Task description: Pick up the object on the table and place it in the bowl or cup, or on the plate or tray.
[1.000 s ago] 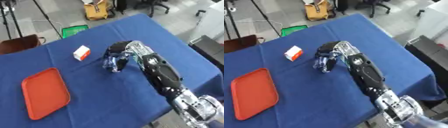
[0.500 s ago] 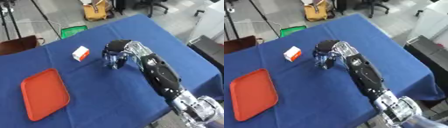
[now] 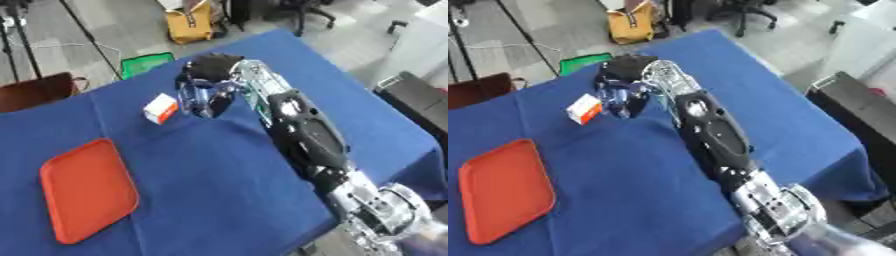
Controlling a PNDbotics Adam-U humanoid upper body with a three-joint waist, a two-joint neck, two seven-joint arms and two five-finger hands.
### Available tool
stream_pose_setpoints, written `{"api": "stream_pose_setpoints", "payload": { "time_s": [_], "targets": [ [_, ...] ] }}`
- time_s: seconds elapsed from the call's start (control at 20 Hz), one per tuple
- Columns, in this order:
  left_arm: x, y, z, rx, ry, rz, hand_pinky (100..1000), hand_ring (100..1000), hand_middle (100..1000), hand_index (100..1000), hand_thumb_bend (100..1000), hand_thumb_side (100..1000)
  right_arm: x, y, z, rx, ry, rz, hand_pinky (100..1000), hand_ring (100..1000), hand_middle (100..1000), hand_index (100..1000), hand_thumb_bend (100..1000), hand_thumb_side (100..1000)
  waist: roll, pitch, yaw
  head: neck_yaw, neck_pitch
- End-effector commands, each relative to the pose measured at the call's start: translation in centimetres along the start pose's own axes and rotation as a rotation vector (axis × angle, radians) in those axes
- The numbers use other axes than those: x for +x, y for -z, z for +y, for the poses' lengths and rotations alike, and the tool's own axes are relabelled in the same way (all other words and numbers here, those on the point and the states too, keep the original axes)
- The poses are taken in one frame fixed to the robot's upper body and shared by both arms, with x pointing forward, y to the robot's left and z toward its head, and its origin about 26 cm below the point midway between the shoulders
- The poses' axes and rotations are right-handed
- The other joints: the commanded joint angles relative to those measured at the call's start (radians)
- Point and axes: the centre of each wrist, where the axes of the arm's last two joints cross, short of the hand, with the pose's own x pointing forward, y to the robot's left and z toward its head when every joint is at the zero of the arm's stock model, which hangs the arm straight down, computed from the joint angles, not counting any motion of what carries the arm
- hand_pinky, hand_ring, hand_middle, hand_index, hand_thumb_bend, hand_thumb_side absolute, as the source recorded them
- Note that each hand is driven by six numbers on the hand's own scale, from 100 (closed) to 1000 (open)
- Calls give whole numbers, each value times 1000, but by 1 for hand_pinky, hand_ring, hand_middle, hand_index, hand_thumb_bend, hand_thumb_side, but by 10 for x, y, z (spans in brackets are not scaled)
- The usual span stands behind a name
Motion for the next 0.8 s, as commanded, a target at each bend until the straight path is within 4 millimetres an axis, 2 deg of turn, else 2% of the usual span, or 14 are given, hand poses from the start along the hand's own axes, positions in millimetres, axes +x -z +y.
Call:
{"api": "stream_pose_setpoints", "payload": {
  "time_s": [0.05,0.2,0.3,0.5,0.65,0.7,0.75,0.8],
  "targets": [
    [7,5,3,-24,15,-23,731,843,797,944,640,970,24,20,-24,-38,-32,-69,437,445,504,817,224,208,-1,-20,3,-5,-11],
    [7,6,1,-26,4,-27,731,843,797,944,636,973,73,53,-22,-21,-24,-182,435,446,505,817,213,218,8,-21,12,-8,-17],
    [7,6,0,-27,-1,-28,731,843,797,943,636,974,98,66,-19,-5,-32,-238,436,450,506,817,209,226,12,-21,16,-10,-18],
    [6,7,-1,-29,-8,-29,731,844,797,943,634,975,136,85,-12,24,-60,-336,441,456,510,816,207,242,15,-20,22,-13,-19],
    [6,7,-1,-32,-11,-30,731,844,797,943,634,975,157,93,-6,46,-78,-382,450,466,518,818,209,263,17,-20,23,-12,-22],
    [7,8,-2,-34,-12,-32,731,844,797,943,633,974,162,95,-1,67,-84,-387,508,520,597,854,223,321,17,-20,24,-11,-23],
    [7,8,-2,-35,-12,-33,731,844,797,943,633,974,166,96,2,84,-92,-386,508,520,597,854,223,321,18,-21,25,-10,-24],
    [7,8,-2,-34,-12,-33,730,844,796,943,634,972,168,97,5,100,-101,-377,682,724,826,928,257,410,18,-21,26,-9,-23]
  ]
}}
